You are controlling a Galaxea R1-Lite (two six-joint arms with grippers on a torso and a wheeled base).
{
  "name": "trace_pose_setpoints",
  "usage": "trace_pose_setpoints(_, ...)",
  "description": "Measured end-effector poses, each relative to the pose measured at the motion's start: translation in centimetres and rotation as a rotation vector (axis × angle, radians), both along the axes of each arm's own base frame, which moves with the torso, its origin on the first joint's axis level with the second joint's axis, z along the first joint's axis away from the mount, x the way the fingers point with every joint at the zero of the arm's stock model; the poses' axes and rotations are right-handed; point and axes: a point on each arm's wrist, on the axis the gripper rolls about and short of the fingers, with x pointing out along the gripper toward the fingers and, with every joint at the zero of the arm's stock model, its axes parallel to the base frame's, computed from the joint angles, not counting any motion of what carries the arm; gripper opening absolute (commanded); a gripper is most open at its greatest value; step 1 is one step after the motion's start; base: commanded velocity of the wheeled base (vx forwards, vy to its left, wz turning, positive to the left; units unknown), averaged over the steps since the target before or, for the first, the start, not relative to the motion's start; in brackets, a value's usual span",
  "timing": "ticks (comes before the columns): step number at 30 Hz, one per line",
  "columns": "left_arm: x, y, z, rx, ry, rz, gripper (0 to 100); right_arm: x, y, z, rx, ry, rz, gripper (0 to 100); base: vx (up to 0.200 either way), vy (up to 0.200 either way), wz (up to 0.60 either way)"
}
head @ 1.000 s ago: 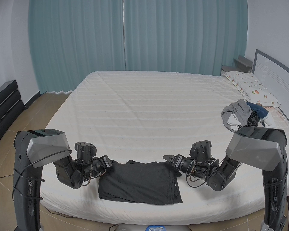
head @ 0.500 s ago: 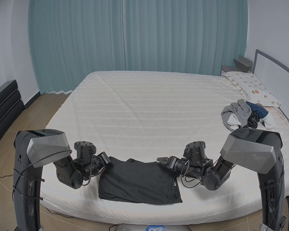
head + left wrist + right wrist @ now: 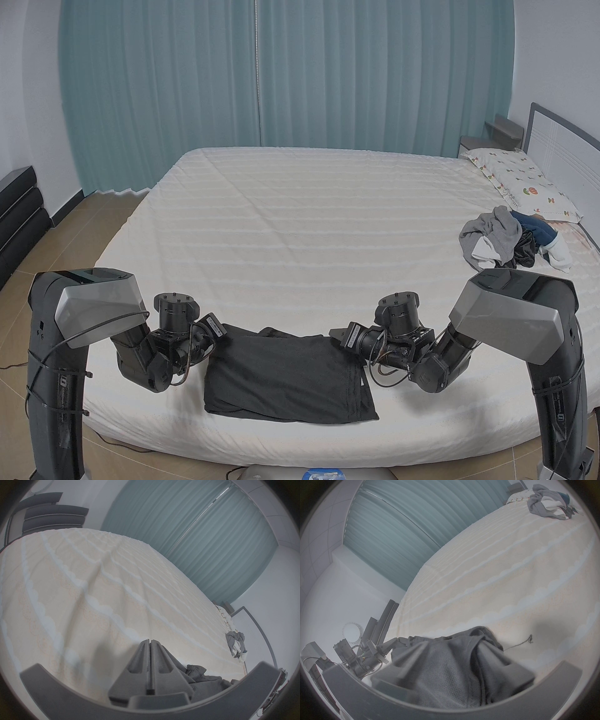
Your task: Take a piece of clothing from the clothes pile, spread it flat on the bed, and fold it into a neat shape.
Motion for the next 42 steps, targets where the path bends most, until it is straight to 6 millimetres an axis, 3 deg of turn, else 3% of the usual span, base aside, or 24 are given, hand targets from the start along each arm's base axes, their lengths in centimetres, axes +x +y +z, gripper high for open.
trace_pose_setpoints(14, 0.2, 0.3, -0.3, 0.001, 0.004, 0.015, 0, 1.8, -0.2, 0.6, 0.002, -0.065, -0.085, 0, 0.0, 0.0, 0.0)
trace_pose_setpoints(23, 0.2, 0.3, -0.7, -0.004, 0.013, 0.02, 0, 2.3, -0.3, -0.1, -0.001, -0.06, -0.1, 0, 0.0, 0.0, 0.0)
trace_pose_setpoints(24, 0.2, 0.3, -0.7, -0.011, 0.014, 0.024, 0, 2.5, -0.3, -0.1, 0.001, -0.063, -0.102, 100, 0.0, 0.0, 0.0)
trace_pose_setpoints(28, 0.2, 0.2, -0.6, -0.032, 0.015, 0.028, 0, 2.7, -0.4, -0.3, 0.004, -0.062, -0.106, 100, 0.0, 0.0, 0.0)
trace_pose_setpoints(29, 0.2, 0.2, -0.6, -0.037, 0.018, 0.028, 100, 2.7, -0.5, -0.4, 0.003, -0.058, -0.104, 100, 0.0, 0.0, 0.0)
trace_pose_setpoints(36, 0.0, 0.2, -0.6, -0.05, 0.024, 0.028, 100, 1.8, -1.2, -0.3, 0.005, -0.029, -0.08, 100, 0.0, 0.0, 0.0)
trace_pose_setpoints(42, 0.3, 0.7, -0.1, -0.106, 0.016, 0.067, 100, -1.2, -3.1, 0.8, 0.007, 0.038, -0.02, 100, 0.0, 0.0, 0.0)
